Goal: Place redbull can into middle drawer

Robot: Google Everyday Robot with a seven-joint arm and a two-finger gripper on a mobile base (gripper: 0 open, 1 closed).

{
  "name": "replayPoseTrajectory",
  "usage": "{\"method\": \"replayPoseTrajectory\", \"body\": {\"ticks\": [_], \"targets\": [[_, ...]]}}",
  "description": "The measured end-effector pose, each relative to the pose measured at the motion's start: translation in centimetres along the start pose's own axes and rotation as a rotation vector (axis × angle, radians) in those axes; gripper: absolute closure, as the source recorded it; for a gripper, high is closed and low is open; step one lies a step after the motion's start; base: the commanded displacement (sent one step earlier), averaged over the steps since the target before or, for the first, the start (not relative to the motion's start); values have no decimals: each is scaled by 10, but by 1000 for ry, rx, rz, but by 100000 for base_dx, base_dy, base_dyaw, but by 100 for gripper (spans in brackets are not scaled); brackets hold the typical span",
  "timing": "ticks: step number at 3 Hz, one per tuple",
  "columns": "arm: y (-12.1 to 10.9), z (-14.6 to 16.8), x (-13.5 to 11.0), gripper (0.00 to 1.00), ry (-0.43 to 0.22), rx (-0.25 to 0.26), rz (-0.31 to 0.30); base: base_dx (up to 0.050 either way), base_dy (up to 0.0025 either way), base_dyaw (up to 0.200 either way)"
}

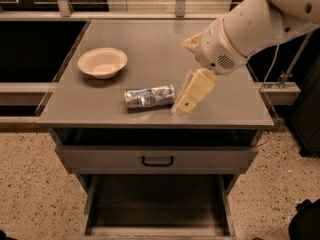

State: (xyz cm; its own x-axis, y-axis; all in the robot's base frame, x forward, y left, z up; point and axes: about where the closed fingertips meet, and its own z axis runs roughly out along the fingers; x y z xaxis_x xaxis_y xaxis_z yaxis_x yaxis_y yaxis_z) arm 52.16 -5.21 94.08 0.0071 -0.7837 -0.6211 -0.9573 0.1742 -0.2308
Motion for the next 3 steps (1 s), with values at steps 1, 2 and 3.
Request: {"method": "replayPoseTrajectory", "body": {"ticks": [1,2,3], "targets": [[-16,27,-5,0,-12,-21,-3,0,0,0],[-18,53,-6,0,-25,-61,13,0,0,0],[-15,74,-5,0,-34,-92,34,0,0,0]]}}
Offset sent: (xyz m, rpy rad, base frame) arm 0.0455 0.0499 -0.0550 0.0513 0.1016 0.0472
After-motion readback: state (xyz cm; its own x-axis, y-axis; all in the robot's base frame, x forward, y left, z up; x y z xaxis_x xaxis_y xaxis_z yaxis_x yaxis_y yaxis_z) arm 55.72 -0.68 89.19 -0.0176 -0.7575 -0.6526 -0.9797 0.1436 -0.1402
